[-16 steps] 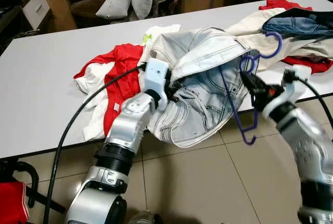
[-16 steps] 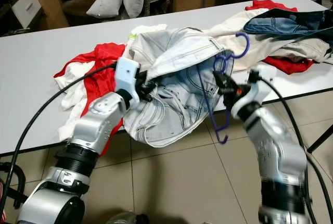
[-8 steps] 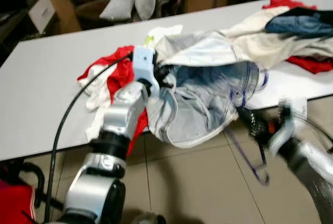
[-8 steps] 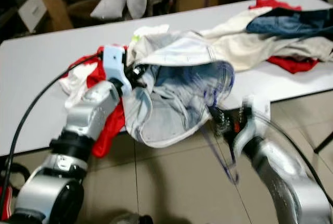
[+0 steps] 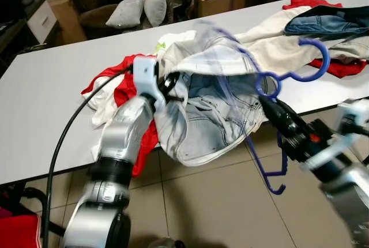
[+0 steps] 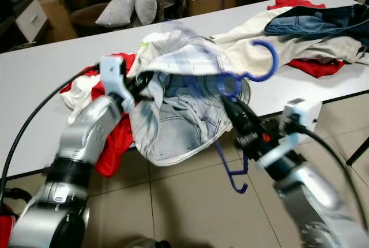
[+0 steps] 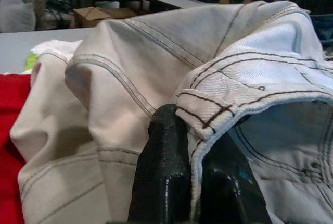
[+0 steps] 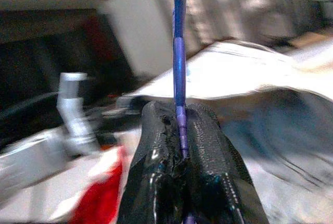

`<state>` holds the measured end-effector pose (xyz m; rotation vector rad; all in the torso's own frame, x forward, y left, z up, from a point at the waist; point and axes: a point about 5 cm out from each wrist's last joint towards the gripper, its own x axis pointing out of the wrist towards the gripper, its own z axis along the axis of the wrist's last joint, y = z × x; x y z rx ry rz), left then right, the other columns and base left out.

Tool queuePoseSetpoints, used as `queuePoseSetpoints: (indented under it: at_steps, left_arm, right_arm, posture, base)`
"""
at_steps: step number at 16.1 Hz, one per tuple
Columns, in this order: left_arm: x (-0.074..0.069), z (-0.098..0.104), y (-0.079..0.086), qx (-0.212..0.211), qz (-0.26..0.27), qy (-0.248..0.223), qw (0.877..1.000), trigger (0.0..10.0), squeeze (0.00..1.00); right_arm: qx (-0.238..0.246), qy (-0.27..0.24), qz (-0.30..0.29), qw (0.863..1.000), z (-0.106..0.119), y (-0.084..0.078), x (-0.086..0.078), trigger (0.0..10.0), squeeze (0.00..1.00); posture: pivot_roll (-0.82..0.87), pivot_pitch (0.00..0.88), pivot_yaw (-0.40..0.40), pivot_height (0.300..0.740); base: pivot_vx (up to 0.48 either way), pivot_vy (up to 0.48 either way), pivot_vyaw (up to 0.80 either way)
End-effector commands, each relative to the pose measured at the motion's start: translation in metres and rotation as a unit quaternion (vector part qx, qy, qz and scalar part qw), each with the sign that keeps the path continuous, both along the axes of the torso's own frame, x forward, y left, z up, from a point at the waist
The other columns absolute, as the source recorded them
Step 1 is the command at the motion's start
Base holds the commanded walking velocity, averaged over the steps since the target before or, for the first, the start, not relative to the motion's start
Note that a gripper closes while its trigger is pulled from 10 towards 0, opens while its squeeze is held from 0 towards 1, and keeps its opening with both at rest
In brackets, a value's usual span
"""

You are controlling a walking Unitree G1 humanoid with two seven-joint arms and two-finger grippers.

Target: Hang hanger

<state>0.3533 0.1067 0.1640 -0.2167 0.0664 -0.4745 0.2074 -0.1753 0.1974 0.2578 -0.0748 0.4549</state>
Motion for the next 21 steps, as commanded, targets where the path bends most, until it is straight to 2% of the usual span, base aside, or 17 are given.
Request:
queuePoseSetpoints:
  at_steps: [1,2,3,4,6,7,10,15,17,19,21]
  left_arm:
    - [-0.010,0.009,0.005,0.005,-0.009,-0.017,1.000,10.0,0.00]
    - [-0.021,0.008,0.007,0.014,-0.006,-0.027,1.000,10.0,0.00]
    - [-0.027,0.009,0.008,0.015,0.001,-0.036,0.999,10.0,0.00]
    - [-0.036,0.016,0.005,0.009,0.018,-0.060,0.998,10.0,0.00]
    - [-0.039,0.016,0.005,0.009,0.037,-0.053,0.998,10.0,0.00]
    - [-0.044,0.016,0.002,0.024,0.045,-0.055,0.997,10.0,0.00]
    - [-0.049,0.016,0.001,0.034,0.056,-0.055,0.996,10.0,0.00]
    - [-0.050,0.018,0.001,0.036,0.067,-0.053,0.996,10.0,0.00]
    - [-0.047,0.016,0.001,0.041,0.074,-0.044,0.995,10.0,0.00]
    - [-0.049,0.016,0.000,0.062,0.066,-0.054,0.994,10.0,0.00]
    - [-0.051,0.017,-0.002,0.058,0.063,-0.054,0.995,10.0,0.00]
  right_arm:
    - [-0.004,0.002,-0.073,0.997,-0.005,0.000,0.006,10.0,0.00]
    - [-0.005,0.011,-0.116,0.993,-0.009,0.000,0.008,10.0,0.00]
    - [-0.013,0.012,-0.128,0.992,-0.010,0.002,0.010,10.0,0.00]
    - [0.002,0.017,-0.140,0.990,-0.010,0.006,0.014,10.0,0.00]
    - [-0.012,0.015,-0.145,0.989,-0.011,0.010,0.018,10.0,0.00]
    - [-0.024,0.009,-0.138,0.990,-0.010,0.016,0.022,10.0,0.00]
    - [-0.028,0.009,-0.149,0.988,-0.010,0.015,0.026,10.0,0.00]
    - [-0.029,0.007,-0.165,0.986,-0.009,0.012,0.029,10.0,0.00]
    - [-0.033,0.008,-0.159,0.987,-0.009,0.013,0.029,10.0,0.00]
    - [-0.032,0.008,-0.158,0.987,-0.010,0.014,0.028,10.0,0.00]
    - [-0.032,0.010,-0.156,0.987,-0.010,0.015,0.028,10.0,0.00]
  posture:
    - [-0.03,0.000,0.184,0.740]
    - [-0.03,0.000,0.178,0.740]
    - [-0.02,0.005,0.157,0.740]
    - [-0.01,0.019,0.129,0.740]
    - [0.00,0.023,0.118,0.740]
    - [0.00,0.034,0.095,0.740]
    - [0.00,0.041,0.084,0.740]
    - [0.00,0.046,0.090,0.740]
    - [-0.01,0.046,0.091,0.740]
    - [-0.01,0.044,0.096,0.740]
    - [-0.01,0.046,0.097,0.740]
  base:
    - [0.000,0.000,0.00]
    - [0.000,0.000,0.00]
    - [0.000,0.000,0.00]
    - [0.000,0.000,0.00]
    - [0.000,0.000,0.00]
    - [0.000,-0.480,0.00]
    - [0.000,-0.480,0.00]
    - [0.000,-0.445,0.00]
    - [0.000,0.000,0.00]
    - [0.000,0.000,0.00]
    - [-0.135,0.000,0.00]
